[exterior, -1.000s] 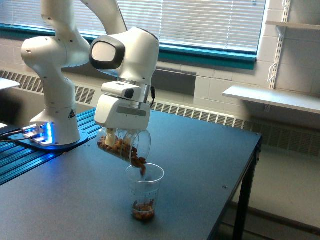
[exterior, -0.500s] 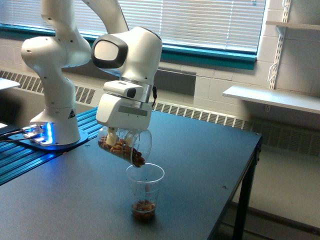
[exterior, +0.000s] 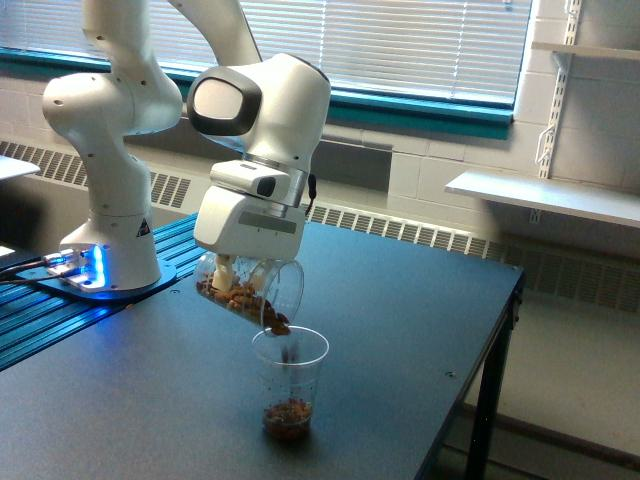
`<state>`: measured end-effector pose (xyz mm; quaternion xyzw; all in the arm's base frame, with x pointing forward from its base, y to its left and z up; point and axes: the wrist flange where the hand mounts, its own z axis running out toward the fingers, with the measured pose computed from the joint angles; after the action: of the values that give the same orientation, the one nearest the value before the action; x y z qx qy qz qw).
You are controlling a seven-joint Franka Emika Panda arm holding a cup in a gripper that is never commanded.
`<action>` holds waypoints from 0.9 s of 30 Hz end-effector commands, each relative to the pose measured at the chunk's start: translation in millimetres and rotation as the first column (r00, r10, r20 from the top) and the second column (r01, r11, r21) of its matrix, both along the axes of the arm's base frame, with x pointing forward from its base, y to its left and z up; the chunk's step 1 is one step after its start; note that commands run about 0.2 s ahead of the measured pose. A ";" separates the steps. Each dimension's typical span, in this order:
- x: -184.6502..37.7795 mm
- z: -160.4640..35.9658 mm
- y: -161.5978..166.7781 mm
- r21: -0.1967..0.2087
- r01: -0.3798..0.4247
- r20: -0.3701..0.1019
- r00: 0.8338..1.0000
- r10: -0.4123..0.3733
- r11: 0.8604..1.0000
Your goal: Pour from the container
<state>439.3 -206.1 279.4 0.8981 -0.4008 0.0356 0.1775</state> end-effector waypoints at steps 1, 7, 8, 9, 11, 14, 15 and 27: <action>5.2 3.0 0.1 -0.010 -0.011 -0.011 1.000 0.011 1.000; 7.2 3.1 0.7 -0.009 -0.017 -0.021 1.000 0.017 1.000; 7.4 3.0 0.8 -0.010 -0.019 -0.023 1.000 0.019 1.000; 7.7 2.8 1.2 -0.012 -0.021 -0.028 0.999 0.020 1.000; 8.4 2.8 1.6 -0.012 -0.025 -0.033 0.999 0.024 1.000; 9.7 2.8 2.3 -0.016 -0.030 -0.046 0.999 0.029 0.999; 10.2 2.8 2.5 -0.018 -0.031 -0.050 0.998 0.030 0.999; 15.2 2.2 2.6 -0.028 -0.049 -0.078 0.996 0.046 0.998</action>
<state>449.6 -206.3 279.9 0.9006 -0.3862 0.0125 0.1990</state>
